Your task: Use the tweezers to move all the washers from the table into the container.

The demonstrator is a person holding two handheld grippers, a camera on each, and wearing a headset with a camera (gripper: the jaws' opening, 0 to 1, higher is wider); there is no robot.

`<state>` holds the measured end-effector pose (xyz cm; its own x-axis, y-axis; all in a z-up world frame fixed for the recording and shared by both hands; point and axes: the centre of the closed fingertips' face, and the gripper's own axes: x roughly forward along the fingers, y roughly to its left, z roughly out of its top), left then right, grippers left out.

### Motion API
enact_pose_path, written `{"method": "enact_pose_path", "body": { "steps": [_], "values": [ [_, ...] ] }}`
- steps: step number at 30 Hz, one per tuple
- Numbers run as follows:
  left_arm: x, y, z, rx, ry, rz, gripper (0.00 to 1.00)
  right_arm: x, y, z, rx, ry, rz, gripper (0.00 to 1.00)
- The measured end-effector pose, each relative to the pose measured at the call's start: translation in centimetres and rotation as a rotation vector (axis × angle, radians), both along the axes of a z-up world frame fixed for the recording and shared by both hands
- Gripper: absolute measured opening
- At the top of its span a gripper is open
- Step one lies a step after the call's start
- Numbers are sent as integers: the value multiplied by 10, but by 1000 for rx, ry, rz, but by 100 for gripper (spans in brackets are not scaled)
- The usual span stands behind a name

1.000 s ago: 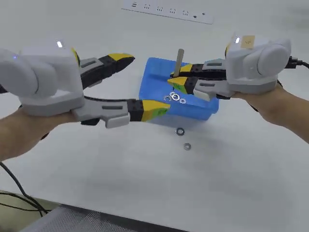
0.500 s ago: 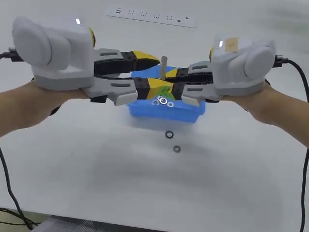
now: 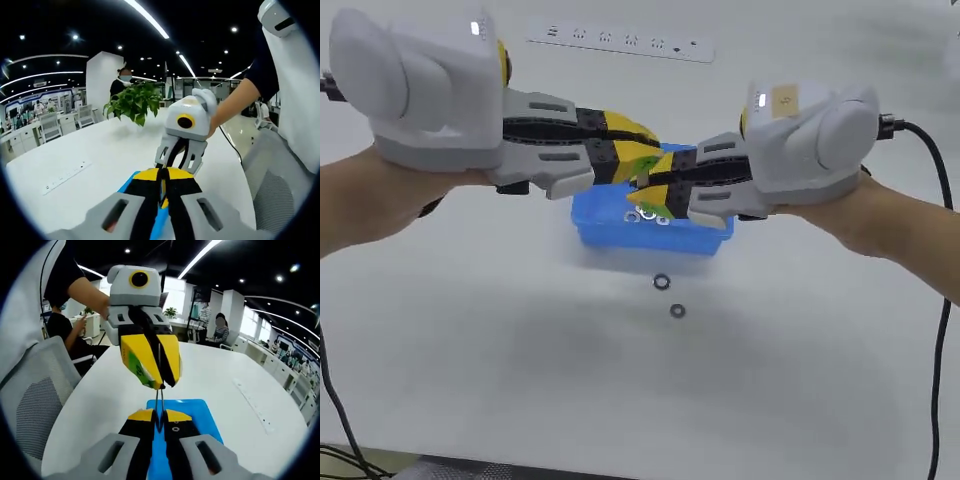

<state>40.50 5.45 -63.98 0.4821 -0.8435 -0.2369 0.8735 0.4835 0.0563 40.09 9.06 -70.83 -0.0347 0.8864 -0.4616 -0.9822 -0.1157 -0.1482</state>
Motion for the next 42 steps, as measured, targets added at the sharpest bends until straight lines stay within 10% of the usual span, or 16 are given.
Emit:
{"method": "enact_pose_path", "body": {
  "steps": [11, 15, 42],
  "values": [
    [-4, -16, 7, 78, -80, -42, 4, 6, -3, 6, -6, -47, -39, 11],
    [-2, -19, 9, 103, -97, -47, 4, 7, -3, 7, 12, 39, -88, 13],
    [-10, 3, 10, 153, -104, -19, 5, -13, -42, 2, -40, 37, -236, 50]
  ]
}}
